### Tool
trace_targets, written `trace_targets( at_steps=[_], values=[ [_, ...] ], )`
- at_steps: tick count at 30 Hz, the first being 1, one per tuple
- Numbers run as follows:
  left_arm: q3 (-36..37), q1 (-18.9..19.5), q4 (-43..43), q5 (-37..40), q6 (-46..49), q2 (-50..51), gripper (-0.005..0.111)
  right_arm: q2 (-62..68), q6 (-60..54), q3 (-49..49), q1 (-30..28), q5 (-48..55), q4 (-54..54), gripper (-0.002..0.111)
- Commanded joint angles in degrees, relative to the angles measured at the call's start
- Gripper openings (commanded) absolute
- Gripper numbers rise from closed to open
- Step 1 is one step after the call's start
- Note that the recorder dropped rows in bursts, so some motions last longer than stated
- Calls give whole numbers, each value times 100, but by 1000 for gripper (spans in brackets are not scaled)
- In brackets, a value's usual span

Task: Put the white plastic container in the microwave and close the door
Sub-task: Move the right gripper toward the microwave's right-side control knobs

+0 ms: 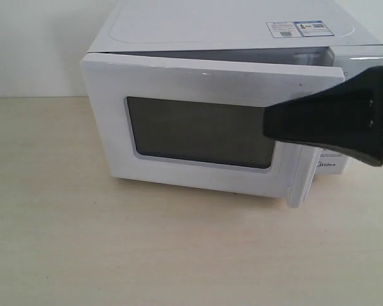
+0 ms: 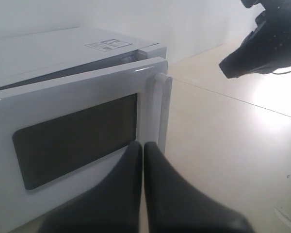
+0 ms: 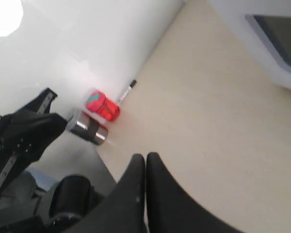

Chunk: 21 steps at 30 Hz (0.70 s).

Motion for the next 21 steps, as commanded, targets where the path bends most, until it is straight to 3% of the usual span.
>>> trace_targets(
  at_steps=[1, 3, 7, 13, 21],
  values=[
    [20, -28, -60, -45, -59, -40, 4, 27, -1594, 722, -2, -824, 1511, 0],
    [25, -28, -50, -45, -59, -40, 4, 27, -2299, 1062, -2, -1022, 1811, 0],
    [25, -28, -49, -144, -59, -40, 4, 27, -2628, 1270, -2, -1744, 1811, 0],
    [25, -28, -49, -255, -59, -40, 4, 27, -2753, 1259, -2, -2123, 1811, 0],
    [25, -28, -73, -327, -59, -40, 4, 27, -2551, 1185, -2, -3551, 1811, 0]
  ],
)
